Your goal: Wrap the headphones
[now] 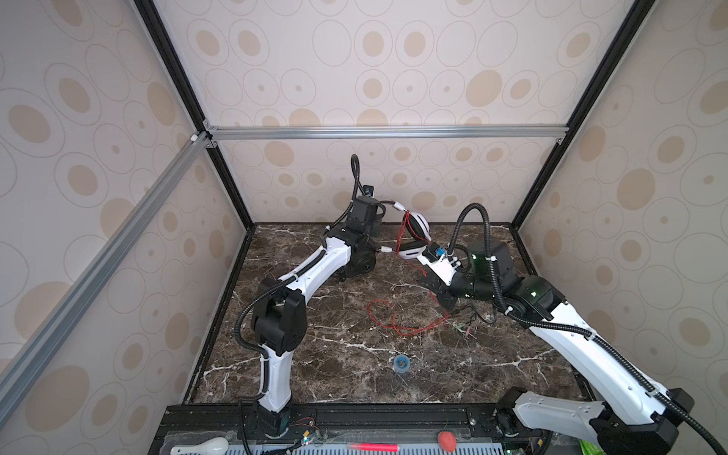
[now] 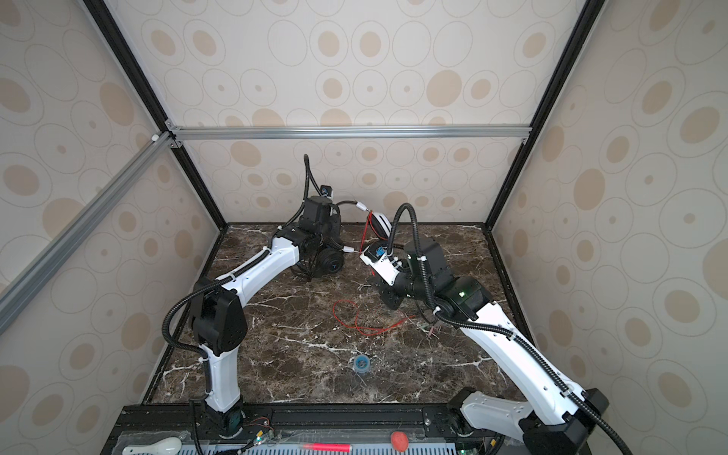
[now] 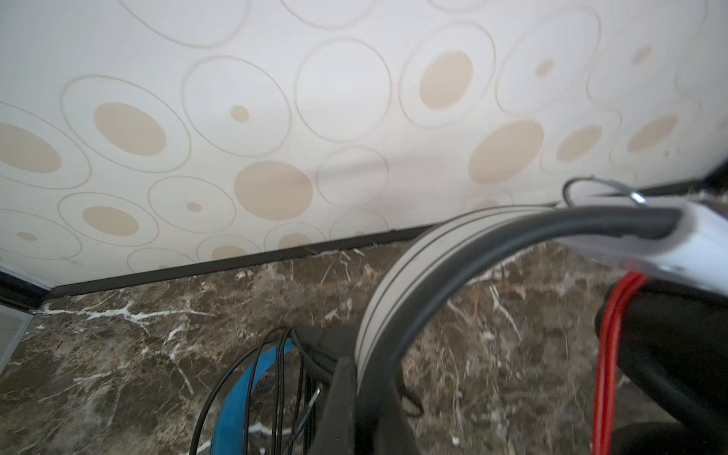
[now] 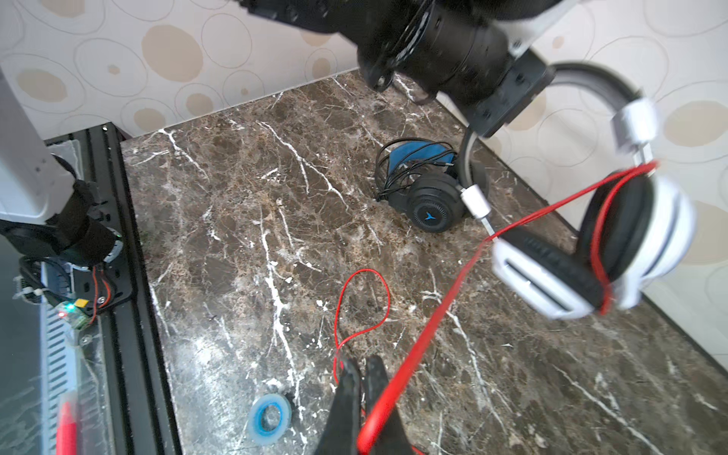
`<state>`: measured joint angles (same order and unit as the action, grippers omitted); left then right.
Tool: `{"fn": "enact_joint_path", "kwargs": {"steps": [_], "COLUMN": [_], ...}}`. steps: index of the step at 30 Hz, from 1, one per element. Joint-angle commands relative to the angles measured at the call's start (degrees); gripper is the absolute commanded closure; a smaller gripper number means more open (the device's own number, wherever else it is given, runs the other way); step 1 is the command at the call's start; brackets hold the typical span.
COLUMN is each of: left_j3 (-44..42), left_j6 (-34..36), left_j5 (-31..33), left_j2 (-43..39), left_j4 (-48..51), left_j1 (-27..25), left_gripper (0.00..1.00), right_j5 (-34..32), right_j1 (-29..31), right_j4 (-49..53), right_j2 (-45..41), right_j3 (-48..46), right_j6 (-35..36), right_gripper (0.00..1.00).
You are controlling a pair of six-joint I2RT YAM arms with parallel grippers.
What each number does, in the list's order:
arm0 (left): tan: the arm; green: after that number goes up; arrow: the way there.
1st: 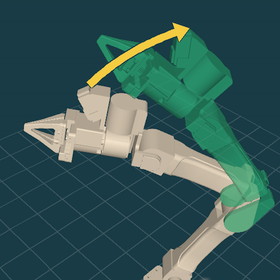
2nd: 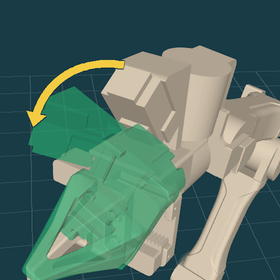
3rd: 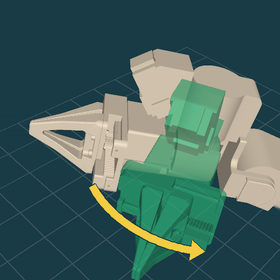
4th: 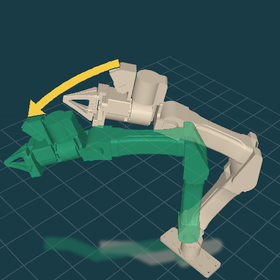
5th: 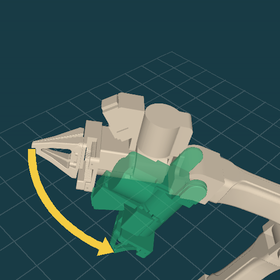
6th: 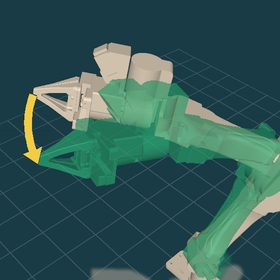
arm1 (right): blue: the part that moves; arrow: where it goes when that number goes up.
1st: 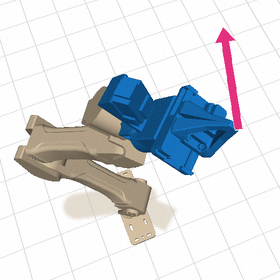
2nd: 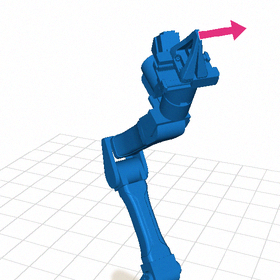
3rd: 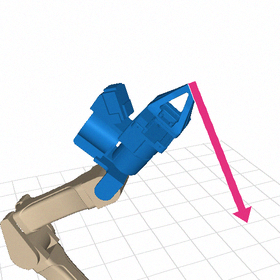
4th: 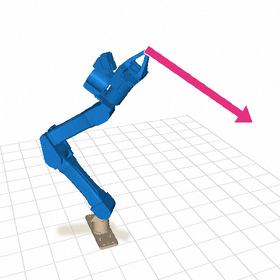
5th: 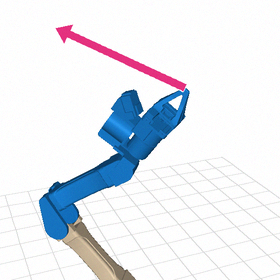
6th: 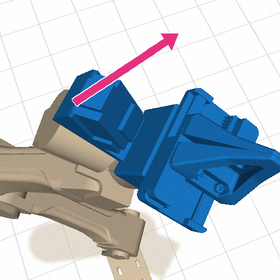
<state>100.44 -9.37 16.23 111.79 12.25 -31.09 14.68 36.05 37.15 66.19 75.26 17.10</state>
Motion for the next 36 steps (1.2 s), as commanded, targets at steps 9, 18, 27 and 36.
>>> {"fn": "enact_joint_path", "kwargs": {"steps": [9,18,27,36], "left_j3": [-18.11,-17.64,-15.53,-11.24], "left_j6": [9.88,9.69,8.29,5.39], "left_j5": [-14.07,-24.02,-30.6,-33.02], "left_j2": [-23.5,-29.74,-30.43,-30.8], "left_j4": [1.18,9.11,11.43,12.46], "left_j1": [-1.86,-1.8,-1.82,-1.85], "left_gripper": [1.0,1.0,1.0,1.0], "right_j5": [-8.48,-7.09,-4.88,-2.37], "right_j1": [-0.67,-8.35,-14.0,-17.57], "right_j4": [4.16,-1.96,-6.55,-13.45], "right_j2": [4.89,7.06,9.74,9.88], "right_j3": [6.08,4.5,2.72,-4.2], "right_j6": [7.52,4.83,0.44,-5.12], "right_gripper": [1.0,1.0,1.0,0.99]}}
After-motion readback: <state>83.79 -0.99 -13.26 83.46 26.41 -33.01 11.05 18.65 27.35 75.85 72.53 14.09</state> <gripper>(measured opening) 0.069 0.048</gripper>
